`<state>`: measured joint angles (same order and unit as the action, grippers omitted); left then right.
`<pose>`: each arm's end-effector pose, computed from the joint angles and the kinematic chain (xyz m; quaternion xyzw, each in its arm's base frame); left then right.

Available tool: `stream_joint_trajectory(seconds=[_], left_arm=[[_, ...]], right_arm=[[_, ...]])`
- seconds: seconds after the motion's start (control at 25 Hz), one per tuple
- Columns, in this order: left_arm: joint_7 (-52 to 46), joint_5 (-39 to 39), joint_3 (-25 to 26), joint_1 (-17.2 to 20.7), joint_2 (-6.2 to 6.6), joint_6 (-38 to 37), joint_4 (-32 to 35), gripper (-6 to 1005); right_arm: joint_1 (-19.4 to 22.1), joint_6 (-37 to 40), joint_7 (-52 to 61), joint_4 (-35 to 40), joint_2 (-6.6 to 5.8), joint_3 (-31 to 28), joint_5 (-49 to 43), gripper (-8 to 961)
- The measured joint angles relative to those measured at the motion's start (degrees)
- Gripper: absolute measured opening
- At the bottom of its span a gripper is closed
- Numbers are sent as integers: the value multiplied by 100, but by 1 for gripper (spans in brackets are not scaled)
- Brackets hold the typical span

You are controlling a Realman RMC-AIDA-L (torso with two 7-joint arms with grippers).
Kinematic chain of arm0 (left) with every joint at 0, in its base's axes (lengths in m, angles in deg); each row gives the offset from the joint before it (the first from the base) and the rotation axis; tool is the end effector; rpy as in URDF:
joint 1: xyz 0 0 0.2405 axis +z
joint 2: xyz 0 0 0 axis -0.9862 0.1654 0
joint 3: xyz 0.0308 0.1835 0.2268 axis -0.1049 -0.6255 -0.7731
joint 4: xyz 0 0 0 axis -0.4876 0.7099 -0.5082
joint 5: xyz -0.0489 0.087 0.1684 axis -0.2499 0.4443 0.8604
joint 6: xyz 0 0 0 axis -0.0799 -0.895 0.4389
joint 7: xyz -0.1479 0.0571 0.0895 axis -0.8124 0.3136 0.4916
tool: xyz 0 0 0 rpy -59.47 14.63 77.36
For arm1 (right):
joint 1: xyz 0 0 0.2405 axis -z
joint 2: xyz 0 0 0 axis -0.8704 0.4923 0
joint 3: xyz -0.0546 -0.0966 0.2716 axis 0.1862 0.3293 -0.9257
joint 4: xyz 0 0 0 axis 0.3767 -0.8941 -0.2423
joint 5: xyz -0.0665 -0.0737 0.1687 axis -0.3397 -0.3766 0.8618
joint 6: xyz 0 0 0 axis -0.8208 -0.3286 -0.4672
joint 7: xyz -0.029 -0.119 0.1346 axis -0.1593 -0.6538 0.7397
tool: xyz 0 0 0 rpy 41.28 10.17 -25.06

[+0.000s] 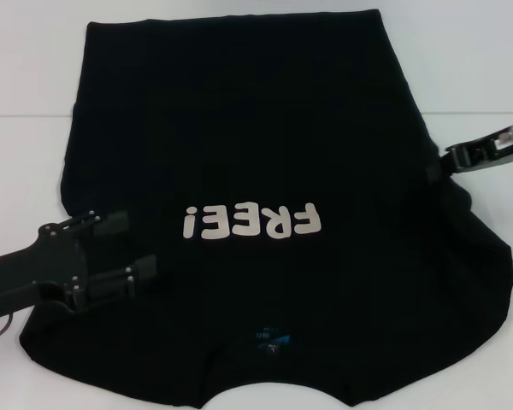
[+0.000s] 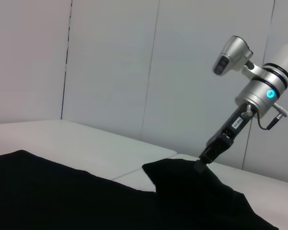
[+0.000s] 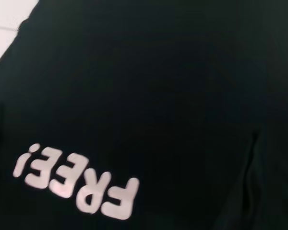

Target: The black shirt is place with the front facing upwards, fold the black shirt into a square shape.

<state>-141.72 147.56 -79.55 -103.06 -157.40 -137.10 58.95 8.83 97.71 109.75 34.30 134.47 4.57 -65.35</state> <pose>-0.3072 0.3108 -0.0132 -0.9080 -0.1847 -0.3067 0.2176 0.2411 0.4693 0.0030 -0.8484 0.4794 -0.0166 0.2239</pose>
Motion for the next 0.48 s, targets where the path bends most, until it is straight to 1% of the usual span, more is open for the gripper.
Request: stream_joint_trajectory(seconds=[0.24, 0.44, 0.48], left_arm=[[0, 0, -8, 8, 0, 7, 0, 844], [0, 0, -8, 9, 0, 43, -19, 844], [0, 0, -8, 8, 0, 50, -34, 844]], right_arm=[[-167, 19, 48, -23, 92, 209, -14, 97], [-216, 22, 46, -104, 128, 248, 95, 108], [-216, 22, 35, -136, 129, 239, 163, 154]])
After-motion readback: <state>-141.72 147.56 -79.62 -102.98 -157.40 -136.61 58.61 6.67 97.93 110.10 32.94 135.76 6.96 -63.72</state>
